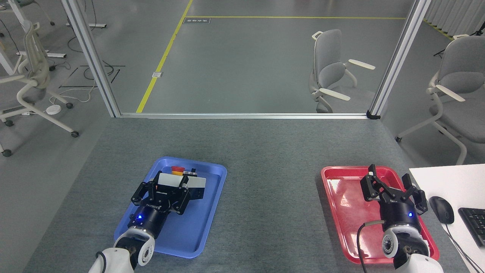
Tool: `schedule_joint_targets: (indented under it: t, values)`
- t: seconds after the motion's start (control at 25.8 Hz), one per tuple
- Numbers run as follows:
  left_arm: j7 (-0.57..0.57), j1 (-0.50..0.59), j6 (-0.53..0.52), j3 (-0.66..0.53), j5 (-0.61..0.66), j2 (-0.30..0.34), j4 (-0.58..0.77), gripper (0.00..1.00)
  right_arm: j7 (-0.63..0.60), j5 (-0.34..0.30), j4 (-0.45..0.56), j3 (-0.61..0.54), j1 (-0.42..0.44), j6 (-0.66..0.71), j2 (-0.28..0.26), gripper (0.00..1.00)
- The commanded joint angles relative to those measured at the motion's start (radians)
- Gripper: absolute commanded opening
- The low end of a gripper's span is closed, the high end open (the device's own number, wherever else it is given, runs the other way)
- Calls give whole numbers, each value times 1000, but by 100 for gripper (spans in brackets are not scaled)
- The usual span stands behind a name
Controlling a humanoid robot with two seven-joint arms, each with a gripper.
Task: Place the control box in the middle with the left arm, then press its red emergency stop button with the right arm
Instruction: 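Carry the control box off the blue tray toward the table middle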
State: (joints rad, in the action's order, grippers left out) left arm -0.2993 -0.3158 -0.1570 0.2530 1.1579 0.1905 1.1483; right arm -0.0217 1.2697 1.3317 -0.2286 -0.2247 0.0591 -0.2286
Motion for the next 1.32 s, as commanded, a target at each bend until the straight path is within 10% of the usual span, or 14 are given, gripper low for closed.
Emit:
schedule_joint_targets:
  t: [0.0, 0.66, 1.28]
  values:
    - [2, 0, -3, 0, -50, 26, 47, 0, 0, -1, 0, 0, -1, 1, 0, 98]
    - [32, 112, -7, -24, -224, 96, 363, 0, 2, -1, 0, 0, -1, 1, -2, 98]
    - [34, 245, 5, 180, -96, -39, 499, 0, 2, 0, 0, 0, -1, 1, 0, 98]
